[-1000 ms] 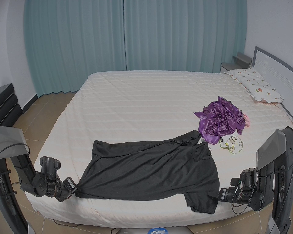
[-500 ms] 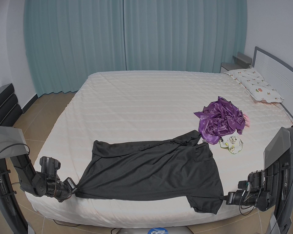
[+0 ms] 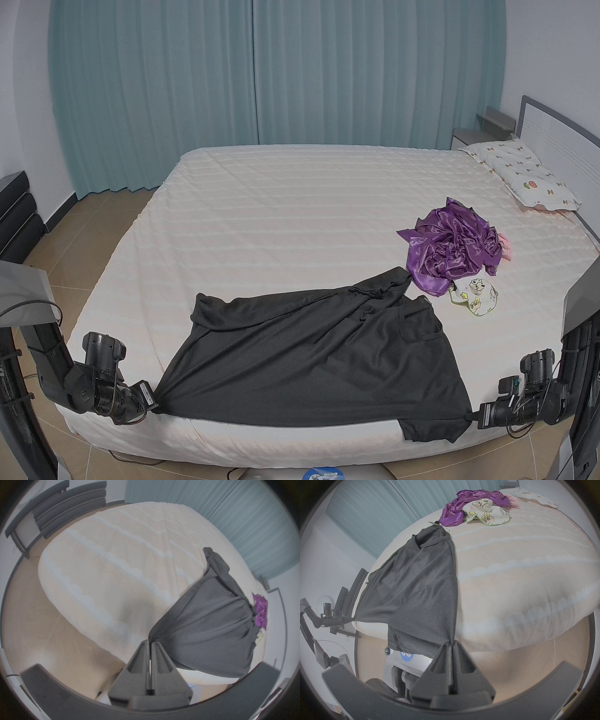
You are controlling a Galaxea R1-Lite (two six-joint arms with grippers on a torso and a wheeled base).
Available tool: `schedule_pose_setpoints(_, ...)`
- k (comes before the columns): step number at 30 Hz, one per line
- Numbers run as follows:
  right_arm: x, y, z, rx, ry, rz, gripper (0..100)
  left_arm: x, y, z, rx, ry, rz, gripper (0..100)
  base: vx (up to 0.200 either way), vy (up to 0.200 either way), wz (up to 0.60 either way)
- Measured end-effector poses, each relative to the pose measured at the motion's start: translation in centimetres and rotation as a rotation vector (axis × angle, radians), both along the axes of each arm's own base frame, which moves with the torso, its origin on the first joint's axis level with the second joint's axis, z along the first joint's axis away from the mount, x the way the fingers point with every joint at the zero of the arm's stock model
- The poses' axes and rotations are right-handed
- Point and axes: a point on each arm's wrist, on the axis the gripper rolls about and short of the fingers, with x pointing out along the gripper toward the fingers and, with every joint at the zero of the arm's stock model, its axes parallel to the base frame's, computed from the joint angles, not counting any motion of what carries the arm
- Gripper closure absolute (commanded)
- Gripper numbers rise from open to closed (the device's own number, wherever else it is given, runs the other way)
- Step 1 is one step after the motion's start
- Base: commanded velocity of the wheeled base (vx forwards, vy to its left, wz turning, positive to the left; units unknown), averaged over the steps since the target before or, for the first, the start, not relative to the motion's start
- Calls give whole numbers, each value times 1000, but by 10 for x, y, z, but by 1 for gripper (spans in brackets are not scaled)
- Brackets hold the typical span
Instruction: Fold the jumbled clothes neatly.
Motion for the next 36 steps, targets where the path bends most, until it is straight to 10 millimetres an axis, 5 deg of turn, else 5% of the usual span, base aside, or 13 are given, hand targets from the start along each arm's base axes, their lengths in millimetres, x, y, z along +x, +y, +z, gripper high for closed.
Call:
schedule_pose_setpoints(10, -7, -5, 1, -36, 35, 44, 100, -18, -10, -8, 83, 89, -85, 100, 0, 0, 0)
schedule_pose_setpoints(11, -7, -4, 1, -37, 35, 47, 0, -19, -10, -8, 83, 91, -86, 0, 0, 0, 0)
schedule_pose_setpoints(23, 1, -3, 7, 37, -48, 22, 0, -18, -13, -10, 66, 92, -98, 0, 0, 0, 0)
schedule_pose_setpoints(36, 23, 25, 44, 408, -197, -185, 0, -15, -8, 11, -53, -3, -104, 0, 0, 46, 0)
